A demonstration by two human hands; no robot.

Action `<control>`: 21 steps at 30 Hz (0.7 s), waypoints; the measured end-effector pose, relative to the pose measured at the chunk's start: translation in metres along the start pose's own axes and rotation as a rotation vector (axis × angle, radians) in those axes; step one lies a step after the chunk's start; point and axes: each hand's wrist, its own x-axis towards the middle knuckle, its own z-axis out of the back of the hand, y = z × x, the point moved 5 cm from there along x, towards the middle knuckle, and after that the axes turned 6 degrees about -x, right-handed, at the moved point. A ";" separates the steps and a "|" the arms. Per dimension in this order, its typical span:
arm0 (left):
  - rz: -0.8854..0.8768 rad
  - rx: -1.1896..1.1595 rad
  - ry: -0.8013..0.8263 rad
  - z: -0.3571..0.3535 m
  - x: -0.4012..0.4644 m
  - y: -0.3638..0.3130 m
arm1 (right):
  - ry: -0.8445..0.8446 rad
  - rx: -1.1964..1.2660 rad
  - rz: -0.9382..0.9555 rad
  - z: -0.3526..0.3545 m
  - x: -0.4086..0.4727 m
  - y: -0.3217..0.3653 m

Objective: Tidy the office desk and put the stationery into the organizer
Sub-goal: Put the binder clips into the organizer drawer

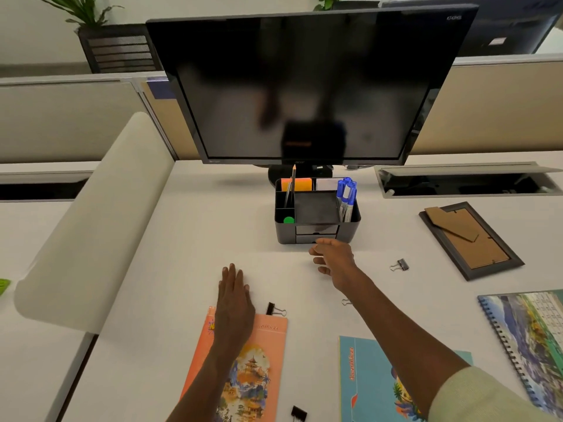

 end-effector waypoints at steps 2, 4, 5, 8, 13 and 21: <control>0.010 0.010 -0.014 -0.001 -0.005 0.008 | 0.011 0.081 -0.069 -0.002 0.000 -0.004; 0.038 0.007 -0.025 -0.002 -0.008 0.014 | 0.052 0.194 -0.123 -0.006 -0.002 -0.007; 0.047 0.014 -0.033 -0.003 -0.009 0.015 | 0.082 0.248 -0.134 -0.009 -0.003 -0.008; 0.043 0.048 -0.049 -0.004 -0.009 0.015 | 0.165 0.390 -0.137 -0.017 -0.006 -0.008; 0.044 0.051 -0.055 -0.005 -0.010 0.017 | 0.210 0.589 -0.183 -0.028 -0.009 -0.008; 0.056 0.046 -0.065 -0.004 -0.012 0.017 | 0.233 0.740 -0.211 -0.036 -0.010 -0.012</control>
